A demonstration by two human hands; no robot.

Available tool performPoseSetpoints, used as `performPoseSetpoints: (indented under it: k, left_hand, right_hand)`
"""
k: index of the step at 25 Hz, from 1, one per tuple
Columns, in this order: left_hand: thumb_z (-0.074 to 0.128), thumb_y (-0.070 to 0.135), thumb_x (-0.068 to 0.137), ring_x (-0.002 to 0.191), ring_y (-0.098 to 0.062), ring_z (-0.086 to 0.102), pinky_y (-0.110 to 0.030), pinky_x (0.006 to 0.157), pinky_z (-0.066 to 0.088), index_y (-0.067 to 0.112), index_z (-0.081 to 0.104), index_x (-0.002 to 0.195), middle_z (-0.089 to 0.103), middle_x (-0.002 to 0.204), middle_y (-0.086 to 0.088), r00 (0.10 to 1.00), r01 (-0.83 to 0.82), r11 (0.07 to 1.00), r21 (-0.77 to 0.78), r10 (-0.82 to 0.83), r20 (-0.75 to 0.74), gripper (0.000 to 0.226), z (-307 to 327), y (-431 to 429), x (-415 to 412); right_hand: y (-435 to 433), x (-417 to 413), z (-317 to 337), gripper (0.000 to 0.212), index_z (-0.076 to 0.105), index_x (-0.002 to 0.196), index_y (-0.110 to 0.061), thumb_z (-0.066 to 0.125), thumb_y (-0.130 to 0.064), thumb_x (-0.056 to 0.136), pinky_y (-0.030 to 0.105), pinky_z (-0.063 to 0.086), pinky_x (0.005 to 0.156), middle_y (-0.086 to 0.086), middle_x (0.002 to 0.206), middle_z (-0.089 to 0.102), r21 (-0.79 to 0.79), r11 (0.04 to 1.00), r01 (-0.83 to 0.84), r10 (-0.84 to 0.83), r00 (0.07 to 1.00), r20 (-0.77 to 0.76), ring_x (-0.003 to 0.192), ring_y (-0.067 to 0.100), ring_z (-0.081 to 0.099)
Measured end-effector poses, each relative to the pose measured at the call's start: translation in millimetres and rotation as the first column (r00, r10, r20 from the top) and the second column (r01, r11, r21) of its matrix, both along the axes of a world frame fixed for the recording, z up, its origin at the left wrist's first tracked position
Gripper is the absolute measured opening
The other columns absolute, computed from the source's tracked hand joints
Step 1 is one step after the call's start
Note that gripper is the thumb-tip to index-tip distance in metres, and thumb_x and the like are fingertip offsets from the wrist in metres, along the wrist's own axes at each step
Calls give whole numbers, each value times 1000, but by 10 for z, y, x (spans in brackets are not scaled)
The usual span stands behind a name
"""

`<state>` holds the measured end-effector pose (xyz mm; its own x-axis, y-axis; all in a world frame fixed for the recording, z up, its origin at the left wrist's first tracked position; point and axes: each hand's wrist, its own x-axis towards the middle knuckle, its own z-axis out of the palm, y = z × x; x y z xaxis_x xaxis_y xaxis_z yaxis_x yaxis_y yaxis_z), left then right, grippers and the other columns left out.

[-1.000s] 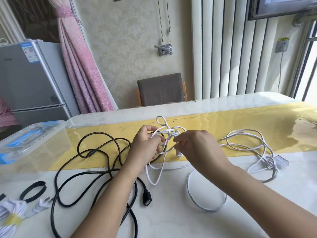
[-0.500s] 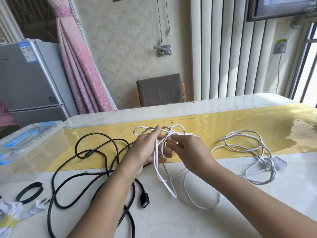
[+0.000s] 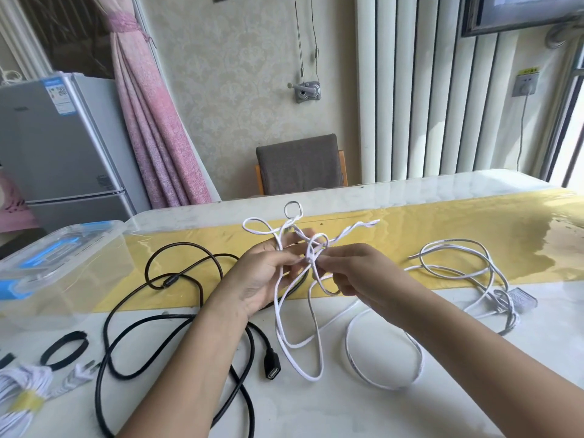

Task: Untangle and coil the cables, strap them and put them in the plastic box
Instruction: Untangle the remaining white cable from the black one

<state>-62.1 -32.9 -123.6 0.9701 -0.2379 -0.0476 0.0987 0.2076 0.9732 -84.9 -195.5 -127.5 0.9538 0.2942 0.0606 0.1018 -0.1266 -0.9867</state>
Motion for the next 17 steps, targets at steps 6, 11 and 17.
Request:
performPoseSetpoints:
  k: [6,11,17]
  left_hand:
    - [59,-19,46,90,-28,71,-49,74,56,16,76,91,71,108,-11,1000,8,776,-630,1,14,59,175,240,65]
    - [52,-22,57,47,-7,57,-13,41,45,16,59,91,65,85,-10,945,-290,711,-641,317,-76,51,273,586,174]
    - [30,-15,92,42,-5,56,-15,43,48,9,55,85,61,69,-6,866,-493,826,-273,497,-58,35,191,642,191]
  right_hand:
    - [-30,-40,58,35,60,108,-40,49,-10,95,16,24,48,-5,57,55,-156,987,-48,63,994,93,52,6,31]
    - [-341,99,152,52,43,136,-28,57,-8,90,22,28,47,-6,59,68,-316,929,193,-110,959,261,52,10,38]
    - [-872,199,279,27,57,103,-30,57,-6,89,16,27,40,-4,70,73,-263,849,459,-318,840,440,41,4,32]
